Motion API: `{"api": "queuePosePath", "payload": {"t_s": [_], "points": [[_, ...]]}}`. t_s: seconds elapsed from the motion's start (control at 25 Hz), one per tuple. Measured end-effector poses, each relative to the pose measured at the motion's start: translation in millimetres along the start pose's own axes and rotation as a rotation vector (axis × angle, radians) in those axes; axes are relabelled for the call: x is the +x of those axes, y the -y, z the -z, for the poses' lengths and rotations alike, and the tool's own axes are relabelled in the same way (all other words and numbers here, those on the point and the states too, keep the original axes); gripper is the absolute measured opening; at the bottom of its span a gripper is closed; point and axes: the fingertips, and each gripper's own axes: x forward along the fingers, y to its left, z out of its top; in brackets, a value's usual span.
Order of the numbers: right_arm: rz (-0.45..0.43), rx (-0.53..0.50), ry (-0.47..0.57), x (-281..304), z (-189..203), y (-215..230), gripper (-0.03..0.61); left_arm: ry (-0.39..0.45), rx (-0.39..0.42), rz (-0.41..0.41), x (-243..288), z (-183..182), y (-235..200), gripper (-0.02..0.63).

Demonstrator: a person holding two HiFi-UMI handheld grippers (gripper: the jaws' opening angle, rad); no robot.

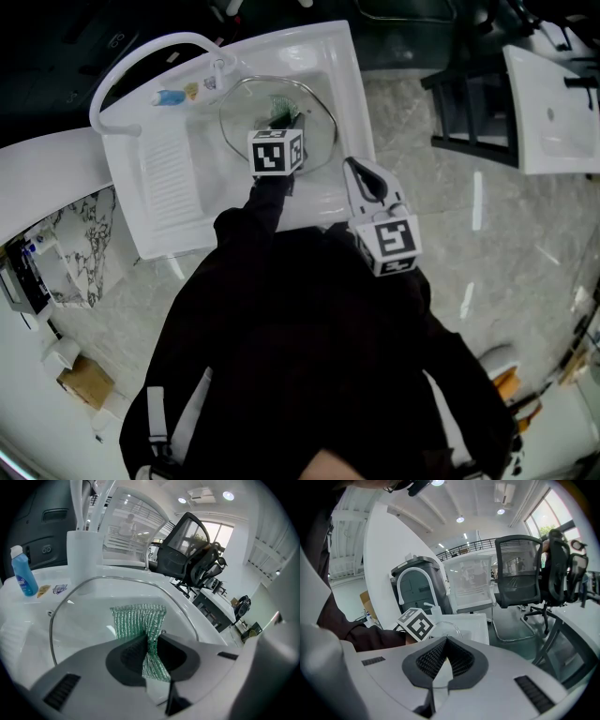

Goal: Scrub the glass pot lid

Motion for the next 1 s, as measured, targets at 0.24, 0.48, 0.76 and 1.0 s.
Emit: {"api": "queuePosePath", "payload": {"t_s": [0.24,0.48,0.76,1.0], "points": [[0.006,-0.019,-0.02,-5.7,8.2,6.8,0.003,-0.006,0.008,0.008,1.1,1.3,6.0,0.062],[0.016,-0.002,-0.002,-9.8,4.3,9.6,0.003,-0.016,0.017,0.023,1.6,3.4,17.0,0.063],[0.025,-0.004,-0.013,-13.6,9.9,12.4,0.002,-0.023,0.032,0.05,2.8,4.6,28.2,0.063],[0.036,0.002,-0.009,-14.8,9.0,12.2,0.002,-0.033,0.049,0.077,3.2,7.7,39.4,0.063]]}}
